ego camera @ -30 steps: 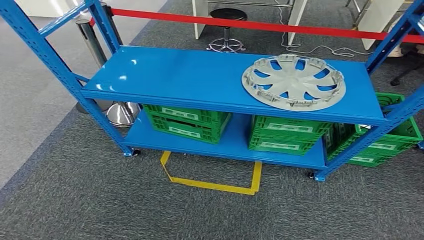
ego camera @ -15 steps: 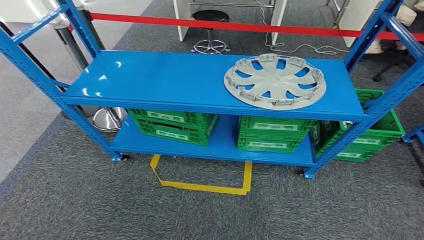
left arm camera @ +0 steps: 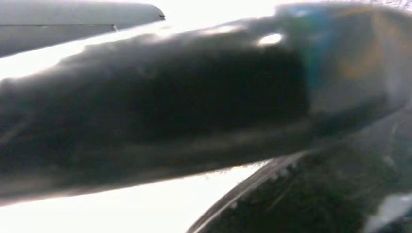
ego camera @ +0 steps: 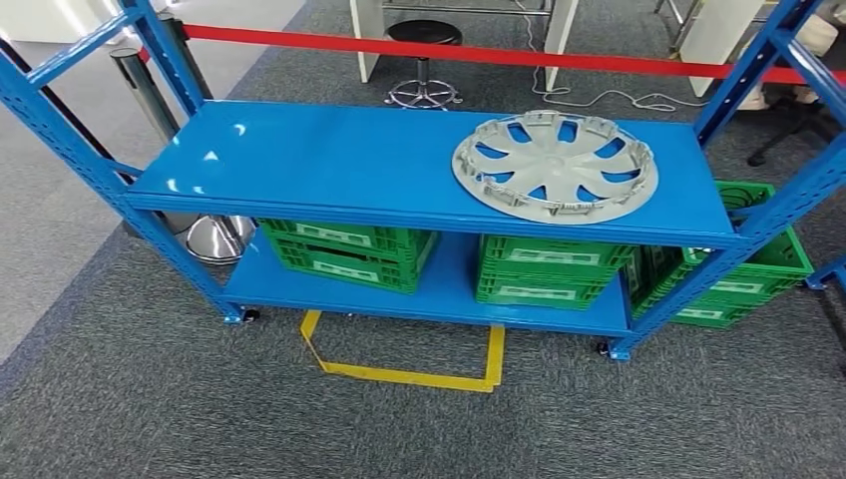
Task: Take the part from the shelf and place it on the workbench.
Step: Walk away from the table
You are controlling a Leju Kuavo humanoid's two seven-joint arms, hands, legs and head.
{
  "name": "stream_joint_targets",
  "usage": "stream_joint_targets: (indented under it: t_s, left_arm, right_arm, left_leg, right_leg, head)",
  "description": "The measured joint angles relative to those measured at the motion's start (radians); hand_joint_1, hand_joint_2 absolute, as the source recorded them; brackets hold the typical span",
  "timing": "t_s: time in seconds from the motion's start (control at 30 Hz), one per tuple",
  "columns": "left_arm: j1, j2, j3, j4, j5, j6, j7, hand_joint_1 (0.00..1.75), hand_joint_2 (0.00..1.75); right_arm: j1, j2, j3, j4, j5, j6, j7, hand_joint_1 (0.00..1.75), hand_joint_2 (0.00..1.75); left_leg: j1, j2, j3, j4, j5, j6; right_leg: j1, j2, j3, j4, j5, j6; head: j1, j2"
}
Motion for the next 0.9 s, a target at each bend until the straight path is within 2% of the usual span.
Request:
stream_joint_targets:
  t_s: [0.1, 0.17, 0.27, 0.3, 0.33, 0.37, 0.43, 0.47, 0.53, 0.63, 0.67, 0.7, 0.77, 0.8, 0.83, 0.87, 0.9]
  left_arm:
    - [-0.002, 0.001, 0.000, 0.000, 0.004, -0.004, 0.000, 0.00, 0.00]
    - [-0.002, 0.001, 0.000, 0.000, 0.005, -0.004, 0.000, 0.00, 0.00]
    - [-0.001, 0.001, 0.000, 0.000, 0.005, -0.004, 0.000, 0.00, 0.00]
    - [-0.001, 0.001, 0.000, 0.000, 0.006, -0.004, 0.000, 0.00, 0.00]
    - [-0.001, 0.001, 0.000, 0.000, 0.006, -0.004, 0.000, 0.00, 0.00]
    - [-0.001, 0.001, 0.000, 0.000, 0.006, -0.005, 0.000, 0.00, 0.00]
    - [-0.001, 0.002, 0.000, 0.000, 0.006, -0.006, 0.000, 0.00, 0.00]
    - [0.000, 0.003, 0.000, 0.000, 0.006, -0.007, 0.000, 0.00, 0.00]
    - [0.001, 0.005, 0.001, 0.000, 0.007, -0.008, 0.000, 0.00, 0.00]
    - [0.003, 0.005, 0.001, 0.000, 0.008, -0.010, 0.000, 0.00, 0.00]
    - [0.004, 0.004, 0.001, 0.000, 0.008, -0.012, 0.000, 0.00, 0.00]
    - [0.003, 0.004, 0.002, 0.000, 0.008, -0.012, 0.000, 0.00, 0.00]
    - [0.002, 0.001, 0.002, 0.000, 0.008, -0.014, 0.000, 0.00, 0.00]
    - [0.002, 0.000, 0.002, 0.000, 0.008, -0.015, 0.000, 0.00, 0.00]
    - [0.003, 0.000, 0.002, 0.000, 0.008, -0.015, 0.000, 0.00, 0.00]
    - [0.004, 0.000, 0.002, 0.000, 0.008, -0.015, 0.000, 0.00, 0.00]
    - [0.004, 0.000, 0.002, 0.000, 0.008, -0.015, 0.000, 0.00, 0.00]
  right_arm:
    - [0.002, 0.000, 0.000, 0.000, 0.002, -0.001, 0.003, 0.00, 0.00]
    - [0.003, 0.000, 0.000, 0.000, 0.002, -0.003, 0.005, 0.00, 0.00]
    - [0.002, 0.000, 0.000, 0.000, 0.002, -0.003, 0.007, 0.00, 0.00]
    - [0.003, 0.000, 0.000, 0.000, 0.002, -0.003, 0.007, 0.00, 0.00]
    - [0.003, 0.000, 0.000, 0.000, 0.002, -0.004, 0.008, 0.00, 0.00]
    - [0.004, 0.000, 0.000, 0.000, 0.002, -0.004, 0.008, 0.00, 0.00]
    - [0.003, 0.001, 0.000, 0.000, 0.002, -0.004, 0.009, 0.00, 0.00]
    - [0.001, 0.002, 0.000, 0.000, 0.003, -0.005, 0.010, 0.00, 0.00]
    - [0.000, 0.004, 0.000, 0.000, 0.003, -0.007, 0.011, 0.00, 0.00]
    - [0.000, 0.004, 0.002, 0.000, 0.004, -0.008, 0.012, 0.00, 0.00]
    - [-0.001, 0.004, 0.003, 0.000, 0.004, -0.008, 0.012, 0.00, 0.00]
    - [-0.002, 0.004, 0.004, 0.000, 0.004, -0.008, 0.012, 0.00, 0.00]
    - [-0.003, 0.004, 0.005, 0.000, 0.005, -0.008, 0.012, 0.00, 0.00]
    - [-0.002, 0.004, 0.006, 0.000, 0.005, -0.008, 0.012, 0.00, 0.00]
    - [0.000, 0.004, 0.006, 0.000, 0.005, -0.008, 0.012, 0.00, 0.00]
    - [0.002, 0.004, 0.006, 0.000, 0.005, -0.008, 0.012, 0.00, 0.00]
    - [0.004, 0.004, 0.006, 0.000, 0.005, -0.008, 0.012, 0.00, 0.00]
  left_leg:
    - [0.002, 0.002, 0.003, 0.004, -0.007, -0.015]
    - [0.004, 0.002, -0.015, 0.054, -0.036, -0.023]
    - [0.004, 0.000, -0.113, 0.250, -0.115, -0.028]
    - [0.003, 0.000, -0.139, 0.293, -0.121, -0.026]
    - [0.002, 0.000, -0.148, 0.299, -0.105, -0.022]
    - [0.000, -0.001, -0.140, 0.266, -0.069, -0.015]
    - [-0.008, -0.003, -0.094, 0.143, 0.012, 0.006]
    - [-0.012, -0.004, -0.071, 0.088, 0.030, 0.016]
    - [-0.019, -0.007, -0.048, 0.037, 0.025, 0.027]
    - [-0.015, -0.009, -0.025, 0.005, 0.021, 0.033]
    - [-0.012, -0.009, -0.016, -0.001, 0.020, 0.035]
    - [-0.010, -0.009, -0.010, -0.005, 0.019, 0.036]
    - [-0.008, -0.008, -0.003, -0.006, 0.010, 0.037]
    - [-0.008, -0.008, 0.001, -0.006, 0.005, 0.036]
    - [-0.007, -0.008, 0.008, -0.006, -0.001, 0.035]
    - [-0.005, -0.008, 0.017, -0.006, -0.008, 0.032]
    - [-0.003, -0.008, 0.028, -0.006, -0.016, 0.028]
  right_leg:
    - [0.003, 0.004, 0.008, -0.003, -0.007, -0.023]
    - [0.002, 0.004, 0.016, -0.005, -0.009, -0.035]
    - [0.006, 0.004, 0.027, -0.005, -0.020, -0.049]
    - [0.009, 0.005, 0.032, -0.005, -0.024, -0.051]
    - [0.011, 0.007, 0.039, -0.005, -0.029, -0.052]
    - [0.013, 0.009, 0.048, -0.005, -0.035, -0.052]
    - [0.018, 0.013, 0.062, -0.006, -0.047, -0.051]
    - [0.019, 0.016, 0.065, -0.007, -0.054, -0.048]
    - [0.018, 0.015, 0.066, -0.007, -0.058, -0.036]
    - [0.014, 0.013, 0.074, 0.009, -0.059, -0.015]
    - [0.013, 0.013, 0.059, 0.036, -0.072, -0.010]
    - [0.012, 0.013, 0.031, 0.082, -0.093, -0.006]
    - [0.009, 0.012, -0.049, 0.204, -0.139, 0.001]
    - [0.007, 0.012, -0.082, 0.245, -0.148, 0.004]
    - [0.005, 0.011, -0.103, 0.259, -0.141, 0.008]
    - [0.004, 0.011, -0.102, 0.232, -0.109, 0.010]
    - [0.002, 0.009, -0.087, 0.174, -0.061, 0.012]
  head:
    - [-0.004, 0.000]
    - [-0.007, 0.000]
    - [-0.011, 0.000]
    - [-0.011, 0.000]
    - [-0.011, 0.000]
    - [-0.011, 0.000]
    - [-0.010, 0.000]
    - [-0.009, 0.000]
    - [-0.007, 0.000]
    - [-0.006, 0.000]
    - [-0.003, 0.000]
    - [-0.002, 0.000]
    - [0.001, 0.000]
    - [0.001, 0.000]
    - [0.001, 0.000]
    - [0.001, 0.000]
    - [0.001, 0.000]
